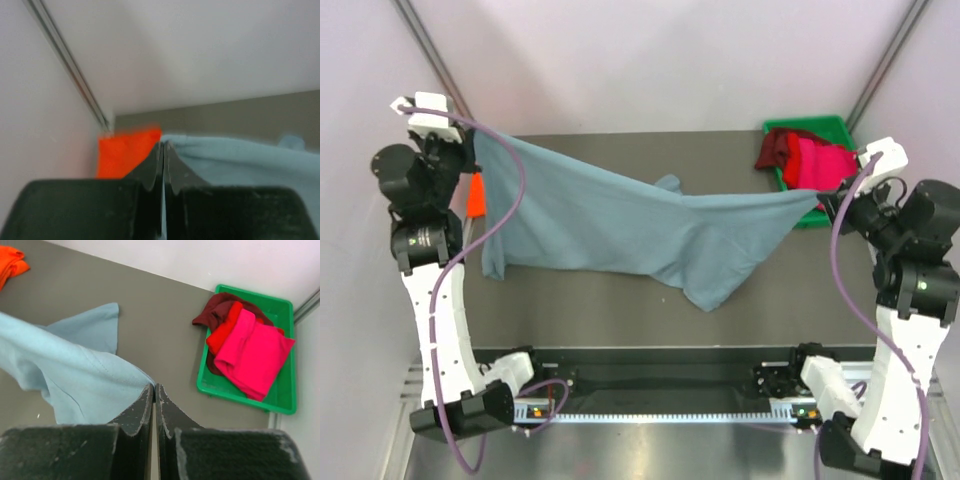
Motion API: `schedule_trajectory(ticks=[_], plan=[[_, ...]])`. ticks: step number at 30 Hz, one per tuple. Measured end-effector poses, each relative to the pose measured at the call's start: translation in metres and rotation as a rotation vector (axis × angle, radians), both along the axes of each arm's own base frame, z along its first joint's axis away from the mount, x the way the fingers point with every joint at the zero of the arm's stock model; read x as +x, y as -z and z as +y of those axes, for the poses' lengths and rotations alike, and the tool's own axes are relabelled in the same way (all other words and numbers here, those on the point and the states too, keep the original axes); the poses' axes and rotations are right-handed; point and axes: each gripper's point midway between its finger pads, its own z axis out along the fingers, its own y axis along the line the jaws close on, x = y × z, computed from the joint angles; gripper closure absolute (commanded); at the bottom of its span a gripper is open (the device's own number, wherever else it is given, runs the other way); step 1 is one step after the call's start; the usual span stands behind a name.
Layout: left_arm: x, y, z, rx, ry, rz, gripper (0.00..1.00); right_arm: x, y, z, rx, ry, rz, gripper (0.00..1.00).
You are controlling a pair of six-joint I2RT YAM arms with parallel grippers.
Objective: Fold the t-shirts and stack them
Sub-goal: Flatten the tshirt out
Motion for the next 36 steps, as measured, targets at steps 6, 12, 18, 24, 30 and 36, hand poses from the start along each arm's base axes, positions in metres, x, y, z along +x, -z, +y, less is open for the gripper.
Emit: schedule_trajectory(ticks=[6, 12, 18, 24, 30, 36], plan=[[-0.017, 0.204, -0.017, -0.012, 0.175, 0.652, 1.00, 0.070, 0.006, -0.014, 0.090, 0.027, 0.054, 1.00], [0.023, 0.274, -0.035, -0.179, 0.306, 0.849, 1.00, 0.162, 0.022, -0.036, 0.190, 0.080, 0.131, 1.00], [0.104, 0.265, -0.029, -0.225, 0.325, 0.802, 1.00, 0.223, 0.030, -0.048, 0.231, 0.102, 0.148, 1.00], [0.181, 0.246, -0.035, -0.199, 0.374, 0.721, 1.00, 0.276, 0.009, -0.050, 0.218, 0.101, 0.069, 1.00], [0.252, 0.223, -0.062, -0.132, 0.438, 0.595, 1.00, 0.325, -0.030, -0.046, 0.194, 0.113, -0.063, 1.00], [0.252, 0.166, -0.096, -0.074, 0.496, 0.470, 1.00, 0.314, -0.106, -0.039, 0.173, 0.120, -0.259, 1.00]])
